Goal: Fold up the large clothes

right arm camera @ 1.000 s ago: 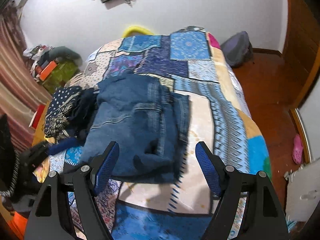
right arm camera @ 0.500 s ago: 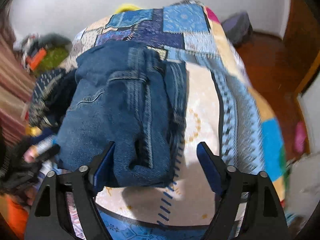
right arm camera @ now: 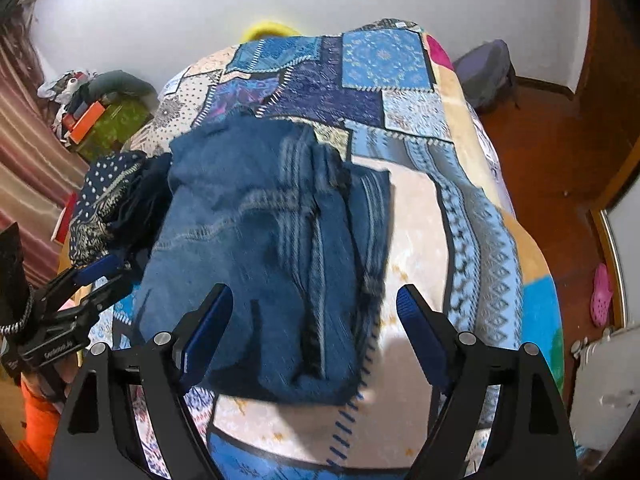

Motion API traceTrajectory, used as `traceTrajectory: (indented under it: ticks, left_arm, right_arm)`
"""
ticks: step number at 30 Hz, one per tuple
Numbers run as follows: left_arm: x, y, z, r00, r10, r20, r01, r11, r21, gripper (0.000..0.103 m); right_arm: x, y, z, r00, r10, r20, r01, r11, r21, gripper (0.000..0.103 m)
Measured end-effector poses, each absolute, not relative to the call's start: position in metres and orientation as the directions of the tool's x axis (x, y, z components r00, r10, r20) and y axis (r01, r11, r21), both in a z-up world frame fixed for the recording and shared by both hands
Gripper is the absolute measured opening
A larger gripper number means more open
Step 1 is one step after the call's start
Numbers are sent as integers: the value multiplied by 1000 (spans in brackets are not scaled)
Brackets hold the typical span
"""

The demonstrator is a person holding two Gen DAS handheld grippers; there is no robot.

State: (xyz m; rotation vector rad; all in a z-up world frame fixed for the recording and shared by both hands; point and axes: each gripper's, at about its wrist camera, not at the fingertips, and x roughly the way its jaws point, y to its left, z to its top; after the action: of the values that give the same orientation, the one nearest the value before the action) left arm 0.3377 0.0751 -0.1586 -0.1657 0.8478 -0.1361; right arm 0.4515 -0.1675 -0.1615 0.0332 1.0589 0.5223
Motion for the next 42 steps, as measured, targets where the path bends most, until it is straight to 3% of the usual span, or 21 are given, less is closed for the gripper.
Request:
traceTrajectory:
  ticks: [10, 14, 22, 31, 36, 39, 41, 42]
  left_arm:
    - [372, 98, -185, 595, -247, -765, -2, 951, -309, 66]
    - [387, 102, -207, 549, -318, -773, -21, 919, -393, 66]
    - [413, 127, -251, 470, -549, -691, -128, 733, -668, 74]
    - [434, 135, -273, 449, -655, -608, -169, 606, -777, 78]
    - [436, 128, -272, 447, -650, -615, -168, 614, -771, 78]
    - [435, 124, -267, 443, -643, -624, -161, 628, -761, 73]
    - [434, 120, -262, 439, -643, -628, -154, 635, -757, 68]
    - [432, 119, -258, 438, -643, -628, -150, 637, -756, 64]
  right_arm:
    - [476, -152, -193, 294, 400, -868, -416, 871, 261, 81]
    - [484, -166, -206, 234, 463, -855, -382, 853, 357, 84]
    - [502, -181, -225, 142, 589, -795, -294, 792, 534, 87]
    - [517, -176, -223, 136, 602, -787, -248, 789, 562, 92]
    - [522, -166, -218, 158, 579, -800, -306, 799, 518, 92]
    - [522, -164, -217, 163, 587, -793, -329, 790, 518, 83]
    - [522, -164, -217, 143, 615, -776, -334, 768, 546, 59]
    - [523, -165, -217, 135, 620, -773, -327, 764, 556, 55]
